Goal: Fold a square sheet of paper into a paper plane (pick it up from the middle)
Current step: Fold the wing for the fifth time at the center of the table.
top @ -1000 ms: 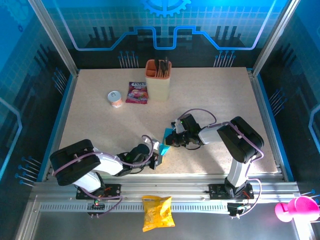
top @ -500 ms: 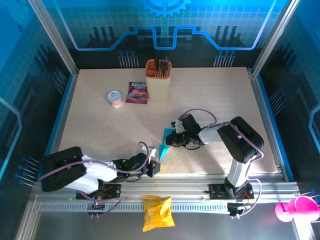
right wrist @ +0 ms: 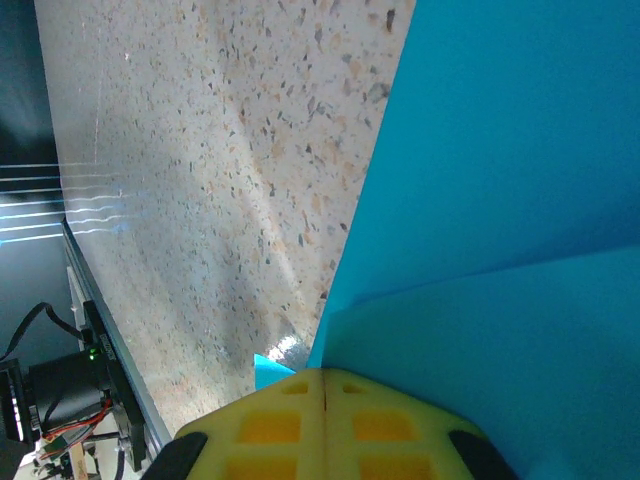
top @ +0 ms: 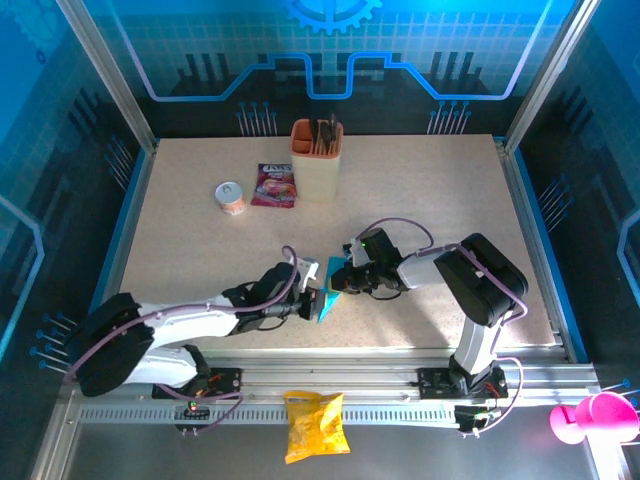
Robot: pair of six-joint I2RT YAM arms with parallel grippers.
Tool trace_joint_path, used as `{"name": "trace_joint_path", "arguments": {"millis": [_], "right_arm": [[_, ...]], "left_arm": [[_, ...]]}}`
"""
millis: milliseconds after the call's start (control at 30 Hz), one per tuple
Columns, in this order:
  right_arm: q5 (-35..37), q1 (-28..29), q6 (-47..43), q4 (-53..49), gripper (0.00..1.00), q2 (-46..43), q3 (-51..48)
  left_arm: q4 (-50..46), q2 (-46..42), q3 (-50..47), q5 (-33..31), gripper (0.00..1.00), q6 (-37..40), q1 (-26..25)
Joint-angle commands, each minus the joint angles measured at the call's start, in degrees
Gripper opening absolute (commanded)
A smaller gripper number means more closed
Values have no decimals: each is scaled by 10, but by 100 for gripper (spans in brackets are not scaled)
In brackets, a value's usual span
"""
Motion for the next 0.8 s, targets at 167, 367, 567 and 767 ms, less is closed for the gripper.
{"name": "trace_joint_path", "arguments": {"millis": [167, 367, 567, 767], "right_arm": [[107, 1, -4, -98, 0, 57, -40], [101, 0, -4, -101, 0, 48, -38], [90, 0, -4, -122, 0, 16, -19], [82, 1, -17, -157, 0, -48, 11]], "left_arm": [[53, 79, 17, 77, 0, 29, 3], [89, 97, -18, 86, 0, 4, 3], [125, 121, -62, 84, 0, -15, 1], [142, 138, -78, 80, 0, -21, 1]]}}
